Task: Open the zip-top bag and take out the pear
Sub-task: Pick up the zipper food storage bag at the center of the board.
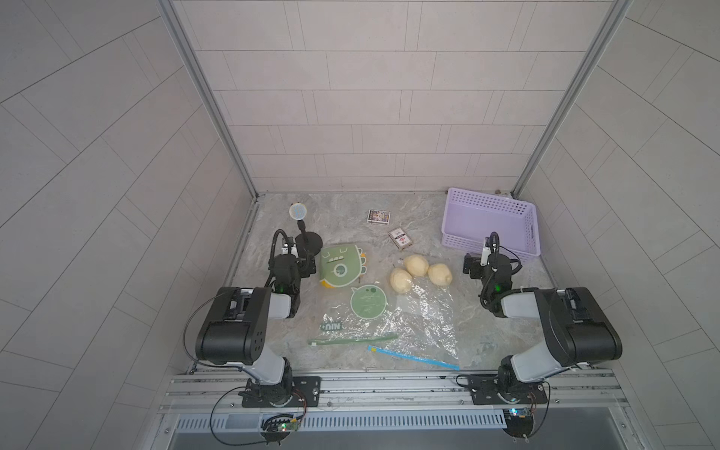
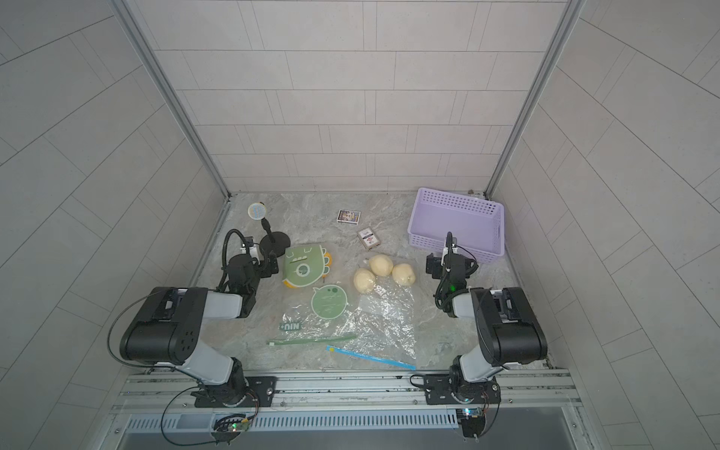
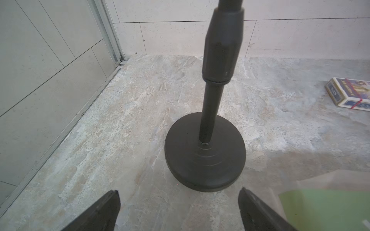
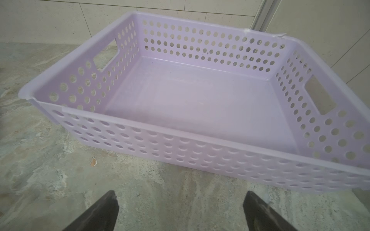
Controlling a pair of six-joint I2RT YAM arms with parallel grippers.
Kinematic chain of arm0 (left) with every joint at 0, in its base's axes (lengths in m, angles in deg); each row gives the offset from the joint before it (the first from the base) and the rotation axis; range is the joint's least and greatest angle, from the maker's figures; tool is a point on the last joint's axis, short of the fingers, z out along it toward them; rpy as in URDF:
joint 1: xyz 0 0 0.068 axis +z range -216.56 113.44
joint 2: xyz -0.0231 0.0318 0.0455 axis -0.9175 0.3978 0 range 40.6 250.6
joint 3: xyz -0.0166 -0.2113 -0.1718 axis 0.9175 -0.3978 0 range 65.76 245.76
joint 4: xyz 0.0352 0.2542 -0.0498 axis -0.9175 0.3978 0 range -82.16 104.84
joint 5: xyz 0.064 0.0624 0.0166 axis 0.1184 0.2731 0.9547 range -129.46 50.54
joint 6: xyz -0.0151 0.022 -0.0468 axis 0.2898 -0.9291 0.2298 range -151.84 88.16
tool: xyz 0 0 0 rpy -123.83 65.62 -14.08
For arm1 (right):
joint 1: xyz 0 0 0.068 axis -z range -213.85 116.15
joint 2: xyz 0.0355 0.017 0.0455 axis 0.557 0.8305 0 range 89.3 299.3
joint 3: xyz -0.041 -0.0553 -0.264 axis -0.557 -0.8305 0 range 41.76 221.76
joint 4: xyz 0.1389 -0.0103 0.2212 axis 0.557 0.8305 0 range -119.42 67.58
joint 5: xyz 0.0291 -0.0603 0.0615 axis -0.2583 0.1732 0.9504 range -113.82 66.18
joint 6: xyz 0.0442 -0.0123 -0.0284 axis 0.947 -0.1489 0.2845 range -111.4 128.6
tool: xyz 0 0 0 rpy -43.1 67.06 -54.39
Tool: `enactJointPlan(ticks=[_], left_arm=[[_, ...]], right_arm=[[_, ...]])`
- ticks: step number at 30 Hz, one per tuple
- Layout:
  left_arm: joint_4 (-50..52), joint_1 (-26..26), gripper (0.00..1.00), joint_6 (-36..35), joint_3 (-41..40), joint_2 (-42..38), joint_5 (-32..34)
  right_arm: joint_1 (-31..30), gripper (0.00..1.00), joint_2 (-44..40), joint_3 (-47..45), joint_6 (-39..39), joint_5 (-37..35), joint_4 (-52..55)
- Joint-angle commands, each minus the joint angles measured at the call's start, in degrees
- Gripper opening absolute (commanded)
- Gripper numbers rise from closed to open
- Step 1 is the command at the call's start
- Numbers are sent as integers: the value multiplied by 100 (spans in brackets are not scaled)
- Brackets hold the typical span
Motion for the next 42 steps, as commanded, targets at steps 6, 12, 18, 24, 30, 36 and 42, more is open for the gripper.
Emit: enactJointPlan(ticks=[6, 12, 18, 24, 30, 36, 42], left_arm=[[-89, 0, 100, -110, 90, 40, -16], [-89, 0, 100, -102, 90, 40, -23], [-77, 0, 100, -102, 90, 48, -26], [1130, -488, 100, -501, 166, -1272, 435], [3525, -1290, 100, 1824, 957, -3049, -344], [5550, -3147, 100, 2951, 1835, -3365, -2255], [6411, -4677, 100, 3107, 2106, -2613, -2328]], right_arm=[[-25, 100, 43, 84, -64, -75, -129], [-24, 100, 43, 90, -66, -75, -125], [-23, 100, 50, 96, -50, -75, -108], [-475, 100, -2013, 1242, 336, -990, 3269], [-487, 100, -3087, 2773, 1859, 1169, 7213], [-921, 99, -4308, 1677, 2810, 2901, 9259], [-2688, 99, -4959, 650, 4222, 1834, 9315]])
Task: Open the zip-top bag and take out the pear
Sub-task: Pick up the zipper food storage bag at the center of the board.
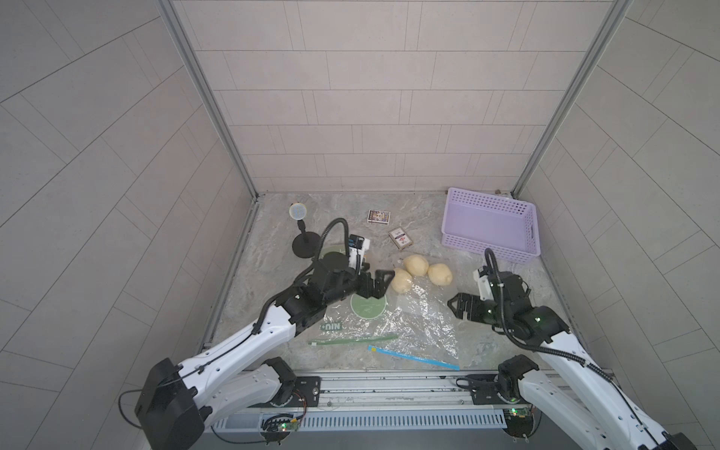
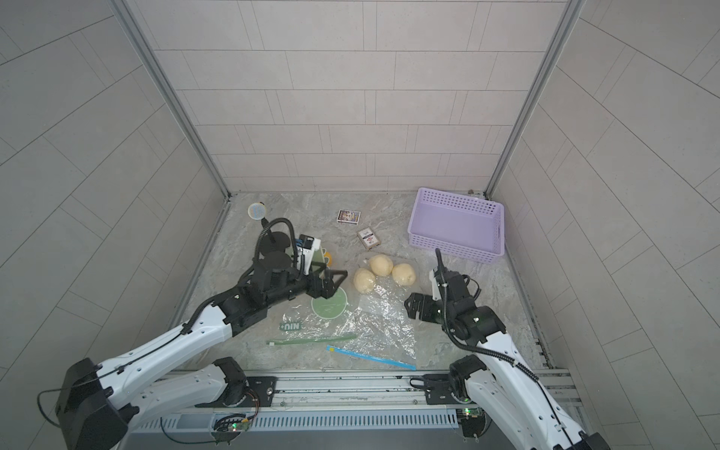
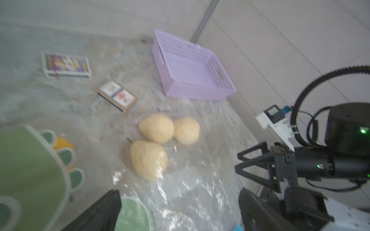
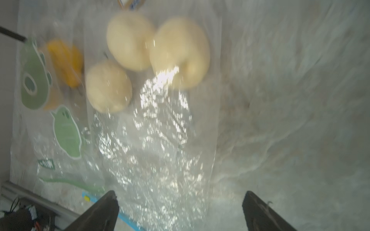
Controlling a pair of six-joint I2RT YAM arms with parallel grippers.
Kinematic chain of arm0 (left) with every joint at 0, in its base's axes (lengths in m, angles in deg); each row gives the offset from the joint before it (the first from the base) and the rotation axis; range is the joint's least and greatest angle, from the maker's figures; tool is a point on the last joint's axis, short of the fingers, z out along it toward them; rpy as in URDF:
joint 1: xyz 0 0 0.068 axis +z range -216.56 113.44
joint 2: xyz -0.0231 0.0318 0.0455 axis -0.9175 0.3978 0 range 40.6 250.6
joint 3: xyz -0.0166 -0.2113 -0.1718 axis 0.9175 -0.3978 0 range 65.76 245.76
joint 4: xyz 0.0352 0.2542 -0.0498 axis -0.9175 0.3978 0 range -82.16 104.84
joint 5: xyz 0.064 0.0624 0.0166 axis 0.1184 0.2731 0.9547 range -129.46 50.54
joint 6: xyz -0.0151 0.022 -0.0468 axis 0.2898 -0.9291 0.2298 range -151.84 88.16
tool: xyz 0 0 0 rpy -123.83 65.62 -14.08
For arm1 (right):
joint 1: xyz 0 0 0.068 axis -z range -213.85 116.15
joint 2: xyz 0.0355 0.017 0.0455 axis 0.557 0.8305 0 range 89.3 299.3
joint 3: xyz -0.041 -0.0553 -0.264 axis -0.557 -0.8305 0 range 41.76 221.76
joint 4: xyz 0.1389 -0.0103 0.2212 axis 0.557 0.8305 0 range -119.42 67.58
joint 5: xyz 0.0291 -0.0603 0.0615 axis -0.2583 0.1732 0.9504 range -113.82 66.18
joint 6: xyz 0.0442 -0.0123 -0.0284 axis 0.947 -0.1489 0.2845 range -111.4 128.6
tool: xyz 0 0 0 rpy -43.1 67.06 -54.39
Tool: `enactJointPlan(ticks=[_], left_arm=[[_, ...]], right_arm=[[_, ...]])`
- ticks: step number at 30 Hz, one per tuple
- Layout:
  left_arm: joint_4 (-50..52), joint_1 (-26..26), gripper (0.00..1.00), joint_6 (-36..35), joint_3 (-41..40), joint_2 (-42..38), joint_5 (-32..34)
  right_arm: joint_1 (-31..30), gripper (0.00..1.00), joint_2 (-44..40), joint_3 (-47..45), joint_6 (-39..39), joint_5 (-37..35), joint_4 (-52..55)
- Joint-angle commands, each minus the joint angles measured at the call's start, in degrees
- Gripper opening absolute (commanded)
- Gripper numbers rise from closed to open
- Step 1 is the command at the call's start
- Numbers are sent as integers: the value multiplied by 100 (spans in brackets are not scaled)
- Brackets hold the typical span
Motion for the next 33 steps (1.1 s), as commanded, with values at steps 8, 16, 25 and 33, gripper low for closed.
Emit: enactJointPlan(ticks=[8, 16, 25, 33], left_arm=[[519, -333, 100, 588, -6, 765, -479], [370, -316, 100, 560, 316, 726, -519], [1057, 5, 100, -83, 1545, 225, -271], [1167, -50, 99, -2027, 2710, 328, -700]], right_arm=[[-1415, 97, 742, -939, 1871, -641, -588], [-1635, 76, 1314, -1562, 2362, -398, -2637], [-1551, 0, 834, -475, 2111, -163, -2548], [115, 0, 1328, 1268, 1750, 1992, -1758]])
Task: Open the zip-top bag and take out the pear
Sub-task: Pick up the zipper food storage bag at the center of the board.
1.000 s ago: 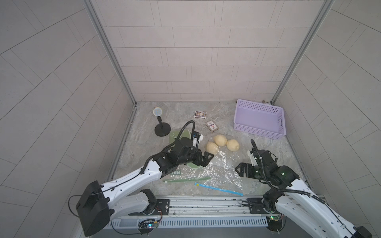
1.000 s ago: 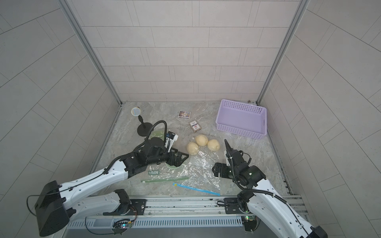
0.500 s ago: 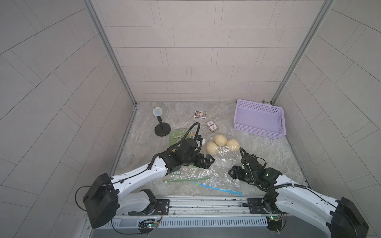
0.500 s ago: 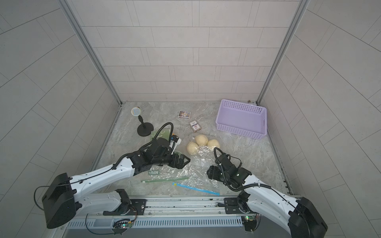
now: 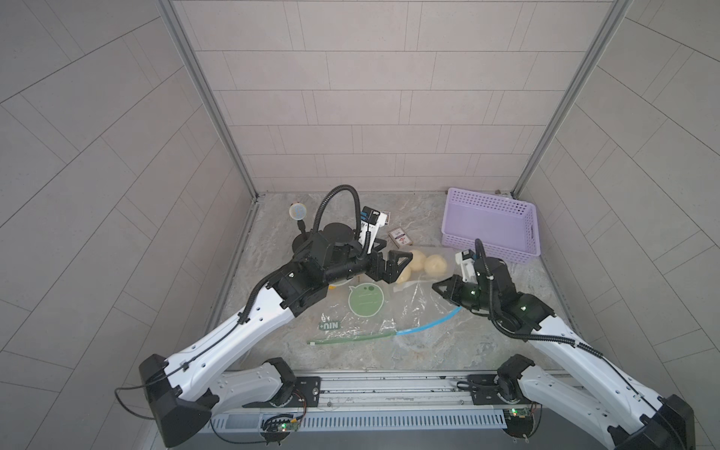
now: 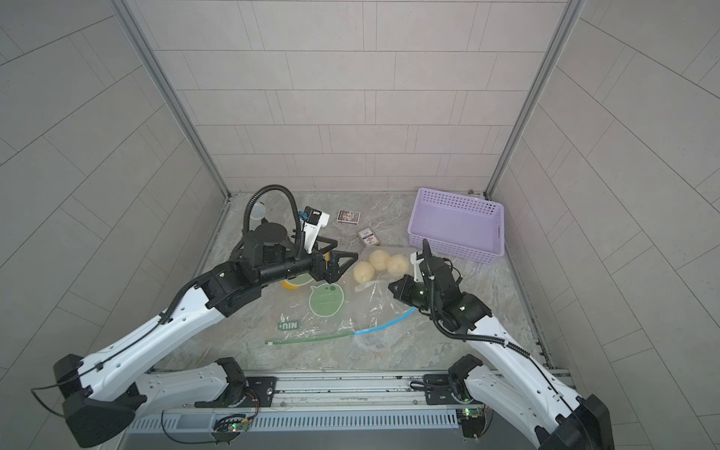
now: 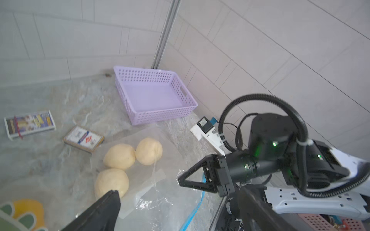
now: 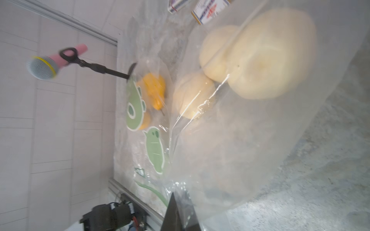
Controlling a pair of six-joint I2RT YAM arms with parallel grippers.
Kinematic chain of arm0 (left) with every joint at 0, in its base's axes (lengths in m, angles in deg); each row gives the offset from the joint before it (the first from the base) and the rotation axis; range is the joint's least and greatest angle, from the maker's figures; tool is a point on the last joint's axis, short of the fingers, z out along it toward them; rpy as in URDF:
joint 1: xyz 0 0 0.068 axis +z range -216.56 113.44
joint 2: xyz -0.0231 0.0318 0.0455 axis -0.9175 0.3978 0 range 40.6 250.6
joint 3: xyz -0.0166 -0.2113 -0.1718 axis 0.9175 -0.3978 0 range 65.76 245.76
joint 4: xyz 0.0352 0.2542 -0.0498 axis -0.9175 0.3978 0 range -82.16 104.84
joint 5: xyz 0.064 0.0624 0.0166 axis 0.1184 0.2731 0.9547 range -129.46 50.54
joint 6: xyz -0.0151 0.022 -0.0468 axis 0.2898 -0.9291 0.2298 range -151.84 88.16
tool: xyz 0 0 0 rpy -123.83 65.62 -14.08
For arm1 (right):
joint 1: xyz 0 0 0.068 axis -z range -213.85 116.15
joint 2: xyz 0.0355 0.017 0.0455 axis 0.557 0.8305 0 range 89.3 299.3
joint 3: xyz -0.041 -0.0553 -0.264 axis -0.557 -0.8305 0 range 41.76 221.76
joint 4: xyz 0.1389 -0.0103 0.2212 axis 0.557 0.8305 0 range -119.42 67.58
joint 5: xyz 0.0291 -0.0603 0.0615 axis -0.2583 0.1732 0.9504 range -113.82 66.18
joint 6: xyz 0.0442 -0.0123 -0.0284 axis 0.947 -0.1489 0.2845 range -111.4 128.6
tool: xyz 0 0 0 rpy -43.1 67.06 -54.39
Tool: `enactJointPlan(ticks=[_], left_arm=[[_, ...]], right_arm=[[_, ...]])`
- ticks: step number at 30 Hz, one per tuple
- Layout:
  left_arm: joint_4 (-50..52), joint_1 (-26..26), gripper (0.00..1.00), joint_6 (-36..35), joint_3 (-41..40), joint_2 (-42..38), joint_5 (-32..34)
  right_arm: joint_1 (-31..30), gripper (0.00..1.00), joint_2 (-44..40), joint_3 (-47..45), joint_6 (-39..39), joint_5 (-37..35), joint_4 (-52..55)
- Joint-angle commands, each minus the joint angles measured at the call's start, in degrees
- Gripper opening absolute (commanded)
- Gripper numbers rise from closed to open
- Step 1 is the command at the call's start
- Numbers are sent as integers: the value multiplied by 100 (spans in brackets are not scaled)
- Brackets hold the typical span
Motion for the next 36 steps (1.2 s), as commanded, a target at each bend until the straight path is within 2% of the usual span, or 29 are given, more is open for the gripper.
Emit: enactJointPlan(ticks=[1, 3, 5, 7, 8, 10, 13, 16, 20, 25, 28, 31, 33, 36], left_arm=[[20, -119, 100, -1541, 94, -5, -145], [-208, -314, 99, -2600, -143, -30, 2], [-456, -768, 99, -4125, -610, -81, 98], [-556, -1308, 99, -5295, -949, 14, 609], [-504, -1579, 99, -5653, -994, 113, 950], [-424, -1879, 96, -5939, -1062, 156, 1369], [-809, -2130, 95, -6152, -1595, -17, 1593], [-1438, -2330, 97, -6274, -1985, 83, 2423], [-2664, -2417, 98, -6518, -2199, 456, 3390], [-3652, -2416, 98, -6712, -2076, 1056, 3934], [-4260, -2376, 88, -6807, -2056, 1459, 4279], [-4642, -2269, 65, -6767, -1982, 1708, 4379], [-4371, -2173, 49, -6669, -1820, 1697, 4278], [-3183, -2120, 27, -6517, -1380, 1558, 3791]], right_arm=[[493, 0, 362, 424, -112, 1161, 377], [716, 0, 653, 743, -1, 1591, 300], [805, 0, 948, 1085, 145, 1882, 219], [836, 0, 1178, 1385, 326, 2077, 156], [864, 0, 1273, 1520, 372, 2186, 146], [991, 0, 1403, 1745, 425, 2345, 213], [1228, 0, 1444, 1787, 452, 2515, 227], [1322, 0, 1432, 1713, 433, 2640, 210], [1333, 0, 1389, 1680, 435, 2730, 201], [1333, 0, 1335, 1688, 466, 2770, 166], [1337, 0, 1296, 1644, 499, 2800, 107], [1342, 0, 1281, 1586, 623, 2848, -45], [1348, 0, 1278, 1601, 629, 2925, -65], [1473, 0, 1239, 1607, 652, 3009, -78]])
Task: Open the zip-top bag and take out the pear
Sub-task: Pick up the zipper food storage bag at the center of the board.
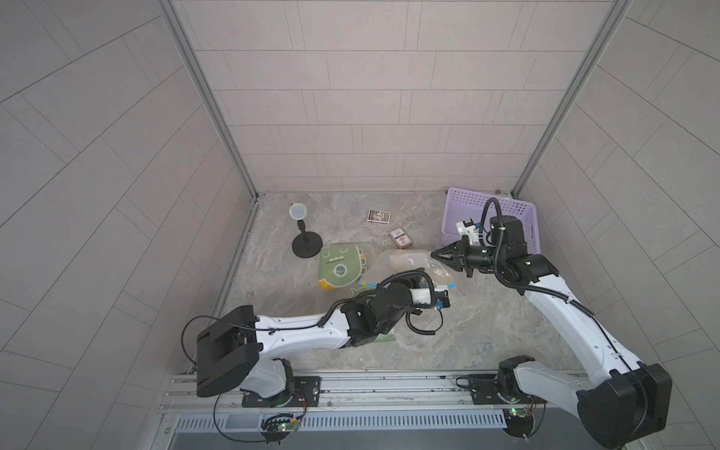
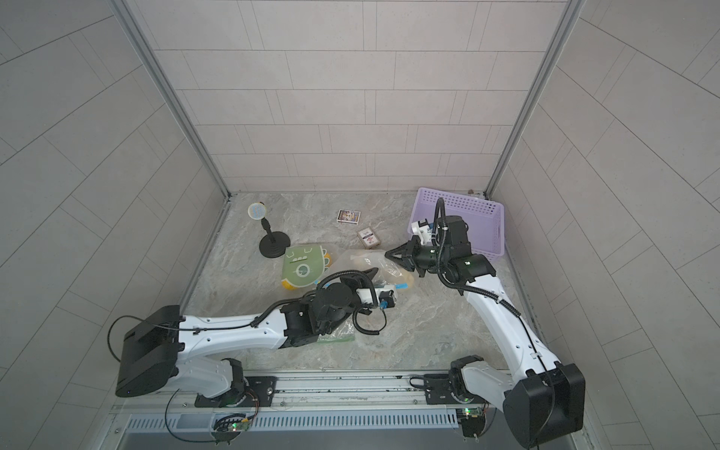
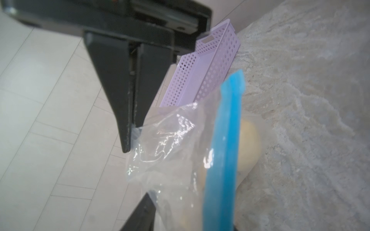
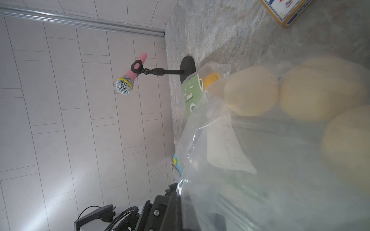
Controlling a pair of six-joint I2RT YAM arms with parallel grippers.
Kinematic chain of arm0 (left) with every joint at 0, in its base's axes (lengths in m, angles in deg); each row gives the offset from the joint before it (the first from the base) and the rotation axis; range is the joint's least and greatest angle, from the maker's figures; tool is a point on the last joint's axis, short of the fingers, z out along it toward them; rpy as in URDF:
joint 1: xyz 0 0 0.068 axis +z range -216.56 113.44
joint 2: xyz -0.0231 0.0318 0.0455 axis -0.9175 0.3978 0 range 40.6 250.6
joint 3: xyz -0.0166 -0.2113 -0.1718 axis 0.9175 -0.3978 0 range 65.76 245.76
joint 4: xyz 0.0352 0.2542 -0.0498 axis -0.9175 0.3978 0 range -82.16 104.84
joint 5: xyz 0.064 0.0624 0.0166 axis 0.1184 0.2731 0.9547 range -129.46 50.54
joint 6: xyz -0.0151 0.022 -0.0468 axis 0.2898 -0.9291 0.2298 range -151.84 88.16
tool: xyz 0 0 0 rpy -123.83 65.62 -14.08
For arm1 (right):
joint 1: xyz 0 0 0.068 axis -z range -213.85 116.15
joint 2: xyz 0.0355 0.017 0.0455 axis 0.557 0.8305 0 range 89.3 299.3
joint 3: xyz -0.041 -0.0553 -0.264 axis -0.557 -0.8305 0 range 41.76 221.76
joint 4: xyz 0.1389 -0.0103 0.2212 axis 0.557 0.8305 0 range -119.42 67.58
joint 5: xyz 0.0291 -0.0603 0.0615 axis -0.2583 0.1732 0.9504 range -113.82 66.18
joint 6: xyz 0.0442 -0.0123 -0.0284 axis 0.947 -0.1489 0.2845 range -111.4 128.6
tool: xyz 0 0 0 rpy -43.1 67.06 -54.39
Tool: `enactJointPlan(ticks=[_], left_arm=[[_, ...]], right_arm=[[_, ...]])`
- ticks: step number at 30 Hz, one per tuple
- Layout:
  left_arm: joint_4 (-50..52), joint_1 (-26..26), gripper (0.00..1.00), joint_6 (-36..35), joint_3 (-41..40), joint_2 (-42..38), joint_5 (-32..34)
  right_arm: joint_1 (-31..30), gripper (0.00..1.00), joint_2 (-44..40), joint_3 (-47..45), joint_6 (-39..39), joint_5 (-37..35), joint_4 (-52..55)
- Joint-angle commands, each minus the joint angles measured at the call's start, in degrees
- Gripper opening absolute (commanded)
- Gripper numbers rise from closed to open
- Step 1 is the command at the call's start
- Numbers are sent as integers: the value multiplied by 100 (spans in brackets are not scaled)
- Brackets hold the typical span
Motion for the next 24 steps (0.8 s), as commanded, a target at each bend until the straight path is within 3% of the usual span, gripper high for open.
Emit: enactJointPlan(ticks=[1, 4, 7, 8, 9, 12, 14, 16, 19, 24], left_arm=[[826, 79, 19, 137, 607, -264, -397], [2133, 263, 7, 529, 1162, -438, -878], [3212, 605, 3, 905, 1724, -473, -1562], [3515, 695, 3, 969, 1898, -437, -1769], [3843, 812, 2, 1060, 2117, -384, -1995], [4798, 1324, 2, 1441, 2869, -144, -3024], [5384, 1634, 1, 1617, 3378, 69, -3625], [6165, 1878, 2, 1688, 4042, 404, -4208], [7013, 1965, 2, 1626, 4777, 891, -4616], [7426, 2054, 2, 1659, 5192, 1243, -5009]], right_arm=[[173, 0, -189, 13, 102, 217, -244], [443, 0, -185, 55, 68, 392, -249], [580, 3, -160, 162, -27, 449, -260], [607, 12, -131, 235, -101, 505, -254], [672, 27, -93, 373, -327, 580, -172], [999, 50, -109, 1187, -2034, 339, 1218], [1105, 60, -278, 1541, -2961, 59, 1919], [1061, 64, -542, 1736, -3653, -149, 2284], [487, 69, -1046, 1740, -4244, -440, 2178], [-815, 72, -1364, 1878, -5156, -1533, 2266]])
